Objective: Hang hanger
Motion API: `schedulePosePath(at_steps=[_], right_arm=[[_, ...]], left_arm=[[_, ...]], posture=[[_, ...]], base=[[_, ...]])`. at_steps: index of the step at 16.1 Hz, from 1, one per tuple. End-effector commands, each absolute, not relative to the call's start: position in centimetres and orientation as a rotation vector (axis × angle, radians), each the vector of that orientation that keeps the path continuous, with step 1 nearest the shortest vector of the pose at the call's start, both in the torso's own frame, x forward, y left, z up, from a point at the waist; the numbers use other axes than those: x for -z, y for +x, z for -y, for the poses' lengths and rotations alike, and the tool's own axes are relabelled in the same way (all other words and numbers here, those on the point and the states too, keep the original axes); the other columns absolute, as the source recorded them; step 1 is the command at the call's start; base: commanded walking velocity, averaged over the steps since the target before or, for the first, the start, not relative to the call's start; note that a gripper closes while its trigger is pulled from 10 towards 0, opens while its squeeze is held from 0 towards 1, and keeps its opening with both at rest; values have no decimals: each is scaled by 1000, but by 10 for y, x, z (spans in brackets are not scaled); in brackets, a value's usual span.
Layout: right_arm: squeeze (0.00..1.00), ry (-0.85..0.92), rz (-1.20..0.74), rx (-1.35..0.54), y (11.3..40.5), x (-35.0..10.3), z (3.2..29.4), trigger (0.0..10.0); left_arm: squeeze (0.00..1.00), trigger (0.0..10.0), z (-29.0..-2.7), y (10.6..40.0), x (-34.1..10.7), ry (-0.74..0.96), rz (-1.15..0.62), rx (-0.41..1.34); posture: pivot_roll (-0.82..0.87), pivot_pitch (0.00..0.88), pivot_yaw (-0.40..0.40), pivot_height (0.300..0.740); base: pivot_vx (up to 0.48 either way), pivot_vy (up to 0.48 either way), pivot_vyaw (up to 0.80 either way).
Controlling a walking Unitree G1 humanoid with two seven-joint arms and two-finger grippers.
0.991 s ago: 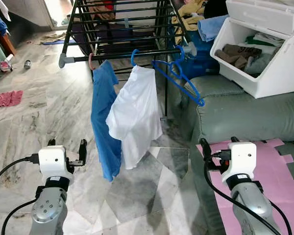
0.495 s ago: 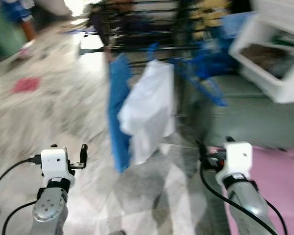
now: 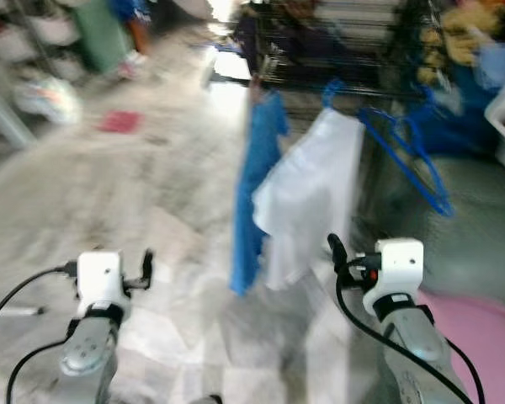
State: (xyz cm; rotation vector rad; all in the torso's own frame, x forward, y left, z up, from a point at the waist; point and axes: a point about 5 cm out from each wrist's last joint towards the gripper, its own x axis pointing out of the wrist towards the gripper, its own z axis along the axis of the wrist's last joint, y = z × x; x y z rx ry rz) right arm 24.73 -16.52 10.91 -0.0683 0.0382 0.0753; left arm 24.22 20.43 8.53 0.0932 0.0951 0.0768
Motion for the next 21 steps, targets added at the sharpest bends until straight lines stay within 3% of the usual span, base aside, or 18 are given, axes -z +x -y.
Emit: schedulePosePath(at_steps=[1,21], right_arm=[[0,-68,-60,-57,246,-105,171,10000],[0,-65,-32,-75,257,-109,166,10000]], left_arm=[[0,10000,-202,239,-81,83,-125,-74],[0,10000,-201,246,-86,74,-114,-102]], posture=[[-11,60,33,740],[3,66,28,740]], base=[[0,0,800],[0,0,800]])
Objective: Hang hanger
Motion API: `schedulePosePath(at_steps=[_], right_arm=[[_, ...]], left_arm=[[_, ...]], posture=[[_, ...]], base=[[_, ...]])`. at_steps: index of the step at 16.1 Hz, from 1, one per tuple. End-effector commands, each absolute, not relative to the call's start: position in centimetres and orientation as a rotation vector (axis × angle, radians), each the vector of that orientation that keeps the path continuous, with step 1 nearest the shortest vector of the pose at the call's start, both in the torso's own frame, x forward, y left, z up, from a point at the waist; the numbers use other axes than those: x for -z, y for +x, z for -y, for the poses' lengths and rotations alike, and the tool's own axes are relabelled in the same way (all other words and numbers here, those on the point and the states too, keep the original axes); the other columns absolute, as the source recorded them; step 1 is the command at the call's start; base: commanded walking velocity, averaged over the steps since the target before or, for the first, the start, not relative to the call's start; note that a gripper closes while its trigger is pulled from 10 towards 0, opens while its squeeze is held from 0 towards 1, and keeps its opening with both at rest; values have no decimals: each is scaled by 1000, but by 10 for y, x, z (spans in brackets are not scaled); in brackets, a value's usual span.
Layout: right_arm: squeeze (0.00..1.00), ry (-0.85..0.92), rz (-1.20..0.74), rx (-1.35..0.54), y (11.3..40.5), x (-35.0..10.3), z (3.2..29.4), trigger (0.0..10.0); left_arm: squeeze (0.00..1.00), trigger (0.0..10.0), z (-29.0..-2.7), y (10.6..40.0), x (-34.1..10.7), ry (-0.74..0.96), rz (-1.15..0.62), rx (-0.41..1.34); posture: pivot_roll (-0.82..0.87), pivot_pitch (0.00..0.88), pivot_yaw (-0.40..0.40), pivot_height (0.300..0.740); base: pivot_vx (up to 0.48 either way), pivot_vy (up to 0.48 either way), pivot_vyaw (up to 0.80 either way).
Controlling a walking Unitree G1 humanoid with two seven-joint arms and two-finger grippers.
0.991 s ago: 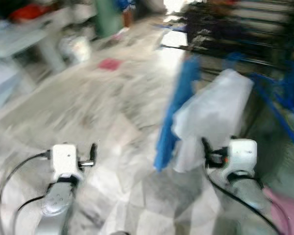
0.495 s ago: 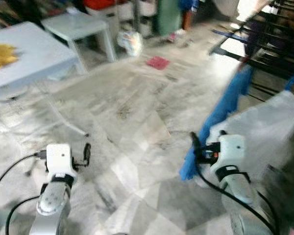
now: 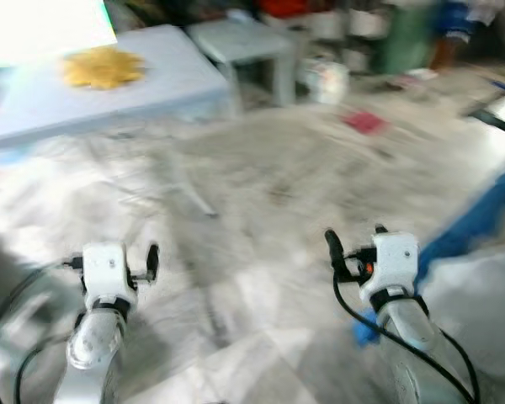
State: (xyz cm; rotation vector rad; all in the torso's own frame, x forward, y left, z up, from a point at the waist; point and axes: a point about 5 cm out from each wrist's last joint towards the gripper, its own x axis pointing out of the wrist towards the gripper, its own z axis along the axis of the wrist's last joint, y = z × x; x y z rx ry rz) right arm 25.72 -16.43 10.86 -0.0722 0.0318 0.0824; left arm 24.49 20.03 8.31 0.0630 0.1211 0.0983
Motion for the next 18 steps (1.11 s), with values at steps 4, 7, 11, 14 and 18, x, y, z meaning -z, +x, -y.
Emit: schedulePosePath(at_steps=[4,7,11,14,18], right_arm=[[0,-54,-37,-64,257,-108,166,10000],[0,-57,-38,-57,258,-107,169,10000],[0,-72,-42,-55,258,-107,170,10000],[0,-89,-20,-71,258,-112,167,10000],[0,-87,-19,-76,259,-112,166,10000]], left_arm=[[0,10000,-202,247,-86,72,-115,-101],[0,10000,-202,247,-85,59,-122,-117],[0,10000,-201,247,-84,61,-127,-112],[0,10000,-199,246,-84,60,-131,-111],[0,10000,-199,246,-84,59,-133,-113]], posture=[[14,73,26,740],[9,74,20,740],[9,77,18,740],[8,81,14,740],[13,85,12,740]], base=[[0,64,505],[0,472,0],[0,480,0],[0,480,0],[0,480,0]])
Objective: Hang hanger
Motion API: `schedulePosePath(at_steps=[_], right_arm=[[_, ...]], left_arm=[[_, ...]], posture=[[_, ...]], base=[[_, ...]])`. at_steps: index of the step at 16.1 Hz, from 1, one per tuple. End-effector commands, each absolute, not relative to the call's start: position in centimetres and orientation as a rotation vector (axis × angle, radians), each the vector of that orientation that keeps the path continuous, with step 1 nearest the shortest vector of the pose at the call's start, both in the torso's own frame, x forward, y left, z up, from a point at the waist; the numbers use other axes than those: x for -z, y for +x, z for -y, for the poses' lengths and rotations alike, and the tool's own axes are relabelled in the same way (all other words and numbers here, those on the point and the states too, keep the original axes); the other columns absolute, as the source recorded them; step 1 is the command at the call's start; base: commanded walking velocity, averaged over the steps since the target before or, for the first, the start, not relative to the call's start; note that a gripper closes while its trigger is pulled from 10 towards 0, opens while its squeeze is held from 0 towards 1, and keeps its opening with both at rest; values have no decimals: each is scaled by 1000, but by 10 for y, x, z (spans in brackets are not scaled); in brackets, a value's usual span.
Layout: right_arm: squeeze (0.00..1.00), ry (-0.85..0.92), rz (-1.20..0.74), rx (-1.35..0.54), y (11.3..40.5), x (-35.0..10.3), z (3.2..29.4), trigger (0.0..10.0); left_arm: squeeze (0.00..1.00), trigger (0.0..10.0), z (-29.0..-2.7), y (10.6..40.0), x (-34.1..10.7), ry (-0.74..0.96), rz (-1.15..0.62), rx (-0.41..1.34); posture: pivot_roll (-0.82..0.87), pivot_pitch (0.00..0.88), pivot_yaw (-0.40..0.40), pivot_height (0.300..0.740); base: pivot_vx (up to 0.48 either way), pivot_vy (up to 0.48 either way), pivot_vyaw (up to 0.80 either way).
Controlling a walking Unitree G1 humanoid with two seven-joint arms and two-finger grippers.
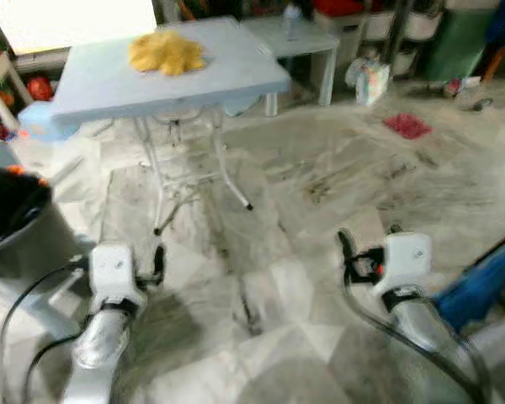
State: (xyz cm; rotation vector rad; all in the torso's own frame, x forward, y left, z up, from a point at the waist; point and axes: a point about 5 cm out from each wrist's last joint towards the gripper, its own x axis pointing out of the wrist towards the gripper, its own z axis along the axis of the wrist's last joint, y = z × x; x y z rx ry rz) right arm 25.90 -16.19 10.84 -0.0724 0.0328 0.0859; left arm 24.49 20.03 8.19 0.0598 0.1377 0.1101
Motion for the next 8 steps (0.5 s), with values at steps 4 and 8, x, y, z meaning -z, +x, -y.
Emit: schedulePosePath(at_steps=[4,8], right_arm=[[0,-88,-24,-81,259,-111,165,10000],[0,-59,-34,-88,261,-109,161,10000]], left_arm=[[0,10000,-200,247,-86,59,-125,-127],[0,10000,-201,247,-87,63,-127,-130]], posture=[[17,91,12,740],[23,89,12,740]], base=[[0,480,0],[0,480,0]])
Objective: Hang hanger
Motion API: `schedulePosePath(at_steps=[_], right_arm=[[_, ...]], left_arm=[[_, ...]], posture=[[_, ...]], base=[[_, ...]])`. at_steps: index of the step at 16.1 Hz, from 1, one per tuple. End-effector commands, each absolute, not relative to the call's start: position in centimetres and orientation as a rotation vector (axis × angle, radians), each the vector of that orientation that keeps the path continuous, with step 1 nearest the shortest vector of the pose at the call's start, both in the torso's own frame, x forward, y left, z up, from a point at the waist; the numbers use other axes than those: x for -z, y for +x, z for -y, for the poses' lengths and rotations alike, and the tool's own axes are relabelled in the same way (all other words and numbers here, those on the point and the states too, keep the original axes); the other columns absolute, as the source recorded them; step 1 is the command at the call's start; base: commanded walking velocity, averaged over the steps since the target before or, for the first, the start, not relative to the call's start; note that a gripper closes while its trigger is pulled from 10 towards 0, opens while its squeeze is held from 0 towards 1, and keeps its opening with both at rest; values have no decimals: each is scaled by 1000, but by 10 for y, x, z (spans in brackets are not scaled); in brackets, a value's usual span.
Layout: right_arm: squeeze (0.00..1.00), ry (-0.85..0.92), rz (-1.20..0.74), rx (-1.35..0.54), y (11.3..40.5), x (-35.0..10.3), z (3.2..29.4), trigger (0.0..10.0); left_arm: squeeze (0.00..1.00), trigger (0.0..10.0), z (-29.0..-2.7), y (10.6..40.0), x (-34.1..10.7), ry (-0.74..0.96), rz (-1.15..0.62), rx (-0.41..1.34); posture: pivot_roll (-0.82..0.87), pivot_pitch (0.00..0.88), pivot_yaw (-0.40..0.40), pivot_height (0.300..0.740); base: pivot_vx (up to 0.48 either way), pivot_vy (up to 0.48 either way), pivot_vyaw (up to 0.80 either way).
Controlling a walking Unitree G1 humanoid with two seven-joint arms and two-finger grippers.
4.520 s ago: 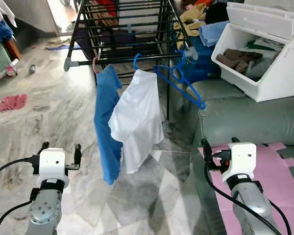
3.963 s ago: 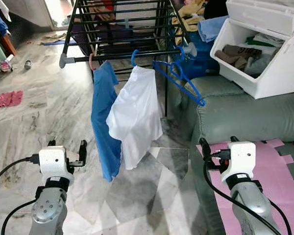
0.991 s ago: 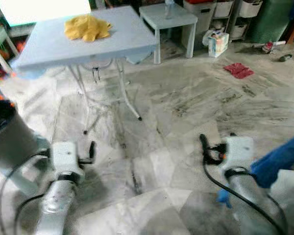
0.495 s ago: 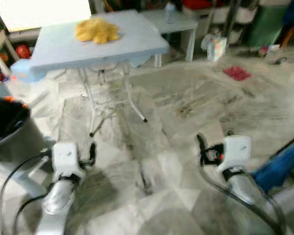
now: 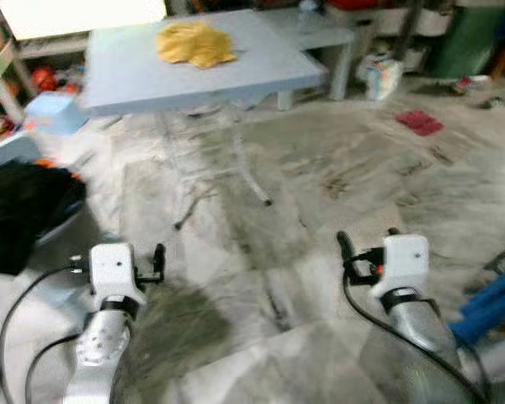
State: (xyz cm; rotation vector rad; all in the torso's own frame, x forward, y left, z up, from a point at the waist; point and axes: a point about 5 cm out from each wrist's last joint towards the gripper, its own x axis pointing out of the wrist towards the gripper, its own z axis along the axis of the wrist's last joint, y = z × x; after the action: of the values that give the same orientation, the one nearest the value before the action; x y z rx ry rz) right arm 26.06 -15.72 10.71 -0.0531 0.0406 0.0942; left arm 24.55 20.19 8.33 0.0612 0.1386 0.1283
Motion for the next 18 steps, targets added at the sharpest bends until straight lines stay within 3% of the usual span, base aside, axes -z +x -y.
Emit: schedulePosePath(at_steps=[1,5,11,18], right_arm=[[0,-59,-33,-91,262,-110,160,10000],[0,-43,-47,-128,262,-106,151,10000],[0,-38,-43,-138,262,-106,146,10000],[0,-59,-43,-157,261,-104,145,10000]], left_arm=[[0,10000,-202,247,-87,64,-127,-129],[0,10000,-202,245,-89,88,-120,-120],[0,10000,-194,244,-93,77,-96,-23],[0,10000,-192,242,-94,96,-93,-6]], posture=[[30,88,11,740],[41,83,13,740],[45,89,22,740],[47,101,19,740]], base=[[0,480,0],[0,480,0],[0,0,0],[0,0,800]])
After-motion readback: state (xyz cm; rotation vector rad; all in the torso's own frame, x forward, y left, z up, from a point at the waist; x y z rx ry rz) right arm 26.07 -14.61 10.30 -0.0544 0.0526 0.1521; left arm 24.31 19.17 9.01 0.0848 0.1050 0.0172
